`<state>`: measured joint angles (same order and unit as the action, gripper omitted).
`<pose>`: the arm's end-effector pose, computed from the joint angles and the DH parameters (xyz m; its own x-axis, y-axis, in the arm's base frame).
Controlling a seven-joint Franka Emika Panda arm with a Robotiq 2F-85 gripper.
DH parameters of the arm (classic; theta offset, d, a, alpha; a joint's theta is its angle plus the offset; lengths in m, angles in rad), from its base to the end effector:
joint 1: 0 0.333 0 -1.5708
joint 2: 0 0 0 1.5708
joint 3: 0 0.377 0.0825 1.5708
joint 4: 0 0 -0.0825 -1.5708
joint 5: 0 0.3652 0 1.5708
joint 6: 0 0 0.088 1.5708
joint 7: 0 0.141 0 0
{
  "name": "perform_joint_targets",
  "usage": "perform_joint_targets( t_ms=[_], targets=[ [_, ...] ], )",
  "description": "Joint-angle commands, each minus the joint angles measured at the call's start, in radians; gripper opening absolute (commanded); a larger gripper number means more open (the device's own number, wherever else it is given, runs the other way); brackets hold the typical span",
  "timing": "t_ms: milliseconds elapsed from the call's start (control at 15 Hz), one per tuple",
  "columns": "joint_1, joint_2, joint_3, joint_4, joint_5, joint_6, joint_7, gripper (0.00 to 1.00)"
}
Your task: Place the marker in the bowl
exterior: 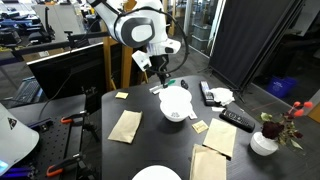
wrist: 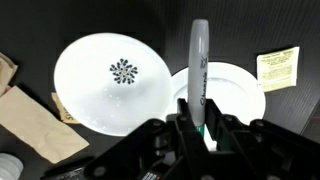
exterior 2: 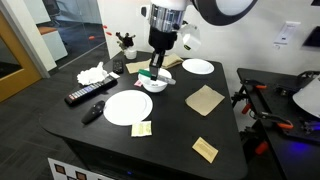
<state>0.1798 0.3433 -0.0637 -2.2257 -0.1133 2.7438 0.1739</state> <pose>0.5785 0.0714 0.2747 0.9821 0.0524 0.1808 0.0436 -0.9977 0.0521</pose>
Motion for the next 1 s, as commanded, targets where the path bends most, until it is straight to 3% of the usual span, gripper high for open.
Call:
perform_joint_targets(
  t_ms=[0,400,933],
  targets=[
    [-0.066,-0.045,0.005,-0.017,-0.008,-0.003,-0.068,0.05],
    [-0.105,0.000,-0.034,0.018,-0.037,0.063,-0.055,0.05],
    [-0.055,0.120,-0.106,0.072,-0.058,0.189,0.012,0.05]
  ],
)
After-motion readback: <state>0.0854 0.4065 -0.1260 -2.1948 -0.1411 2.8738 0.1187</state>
